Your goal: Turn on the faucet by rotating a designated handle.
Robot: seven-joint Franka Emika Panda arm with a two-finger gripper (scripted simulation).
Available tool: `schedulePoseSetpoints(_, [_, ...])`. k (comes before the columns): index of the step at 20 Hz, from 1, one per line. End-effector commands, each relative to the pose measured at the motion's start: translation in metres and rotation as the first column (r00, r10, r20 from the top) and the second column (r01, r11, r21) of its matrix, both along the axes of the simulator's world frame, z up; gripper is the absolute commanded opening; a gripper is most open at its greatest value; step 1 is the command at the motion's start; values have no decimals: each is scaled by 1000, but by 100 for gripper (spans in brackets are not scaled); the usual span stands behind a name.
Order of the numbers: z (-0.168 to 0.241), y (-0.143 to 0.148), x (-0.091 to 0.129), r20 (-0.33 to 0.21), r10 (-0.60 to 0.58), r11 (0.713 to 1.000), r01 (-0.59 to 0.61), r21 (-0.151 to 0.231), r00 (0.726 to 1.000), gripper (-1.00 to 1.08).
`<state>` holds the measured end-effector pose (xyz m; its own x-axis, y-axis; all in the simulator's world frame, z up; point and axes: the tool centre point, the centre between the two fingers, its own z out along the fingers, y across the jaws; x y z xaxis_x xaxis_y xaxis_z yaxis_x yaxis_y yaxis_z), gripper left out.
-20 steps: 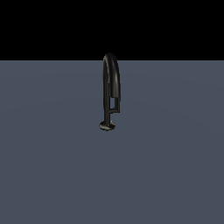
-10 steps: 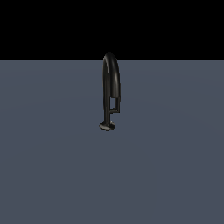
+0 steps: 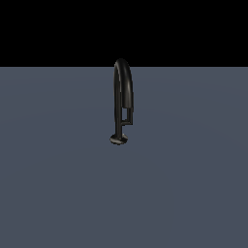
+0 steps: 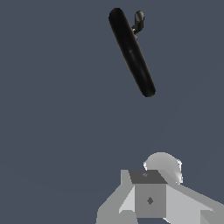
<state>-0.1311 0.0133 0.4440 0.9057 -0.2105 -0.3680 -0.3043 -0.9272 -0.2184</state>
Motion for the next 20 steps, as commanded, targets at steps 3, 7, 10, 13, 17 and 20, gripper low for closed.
schedulePoseSetpoints(3, [-12, -2, 25, -70, -55, 997, 59, 51, 996, -100])
schedulePoseSetpoints(7, [-24, -4, 47, -134, -101, 989, 114, 93, 986, -100])
schedulePoseSetpoints(10, [-35, -6, 63, -184, -134, 980, 158, 123, 974, -100])
schedulePoseSetpoints(13, [-46, -8, 78, -236, -164, 968, 203, 150, 958, -100])
schedulePoseSetpoints(17, [-62, -11, 98, -306, -201, 947, 265, 184, 931, -100])
schedulePoseSetpoints(20, [-75, -14, 113, -359, -226, 927, 313, 206, 906, -100])
